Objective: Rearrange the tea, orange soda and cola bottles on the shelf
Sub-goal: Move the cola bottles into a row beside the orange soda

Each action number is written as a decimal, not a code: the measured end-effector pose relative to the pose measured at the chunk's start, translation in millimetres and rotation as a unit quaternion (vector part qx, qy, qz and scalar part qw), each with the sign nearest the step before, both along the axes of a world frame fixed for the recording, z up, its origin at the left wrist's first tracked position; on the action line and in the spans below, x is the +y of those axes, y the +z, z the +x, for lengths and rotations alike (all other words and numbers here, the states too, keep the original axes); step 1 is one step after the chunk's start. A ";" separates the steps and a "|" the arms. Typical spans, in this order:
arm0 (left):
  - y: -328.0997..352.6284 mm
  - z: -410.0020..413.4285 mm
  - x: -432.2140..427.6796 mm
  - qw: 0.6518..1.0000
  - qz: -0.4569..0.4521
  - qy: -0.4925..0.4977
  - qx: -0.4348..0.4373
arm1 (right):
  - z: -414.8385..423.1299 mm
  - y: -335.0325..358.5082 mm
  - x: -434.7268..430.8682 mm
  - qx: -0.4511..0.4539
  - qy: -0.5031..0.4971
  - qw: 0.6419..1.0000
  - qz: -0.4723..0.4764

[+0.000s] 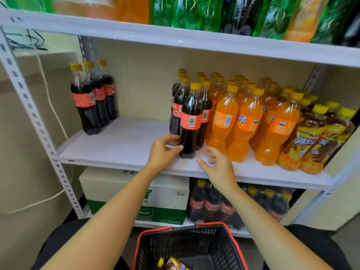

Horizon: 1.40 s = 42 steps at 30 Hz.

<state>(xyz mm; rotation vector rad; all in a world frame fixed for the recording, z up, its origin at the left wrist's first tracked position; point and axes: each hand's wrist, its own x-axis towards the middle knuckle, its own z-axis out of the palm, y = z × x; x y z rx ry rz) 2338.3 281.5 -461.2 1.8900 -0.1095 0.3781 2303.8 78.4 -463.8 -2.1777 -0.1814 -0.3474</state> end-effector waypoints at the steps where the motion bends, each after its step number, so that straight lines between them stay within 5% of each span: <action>1: -0.3 0.3 -2.9 1.000 0.001 -0.019 -0.003 | 2.6 2.2 4.0 -0.004 0.000 1.000 0.030; 7: 2.1 5.5 -13.7 0.996 0.030 -0.086 -0.004 | 14.3 8.4 20.0 -0.056 -0.103 0.991 0.072; 13: 9.3 16.4 -10.9 0.997 -0.018 0.069 -0.041 | 20.8 6.5 29.8 -0.096 -0.138 0.986 0.003; 21: 8.9 51.1 2.0 1.000 0.007 0.015 -0.012 | 21.4 8.7 35.6 -0.119 -0.157 0.980 -0.011; 29: -4.0 76.9 7.7 0.999 -0.031 -0.011 0.041 | 29.9 4.0 44.1 -0.117 -0.160 0.976 -0.086; 38: 1.7 69.7 22.3 0.993 -0.080 -0.044 0.077 | 4.2 -18.3 45.4 -0.119 -0.107 0.986 0.045; 42: 5.2 53.1 59.9 0.997 -0.057 0.039 0.020 | -4.4 -35.1 56.9 -0.151 -0.026 0.985 -0.082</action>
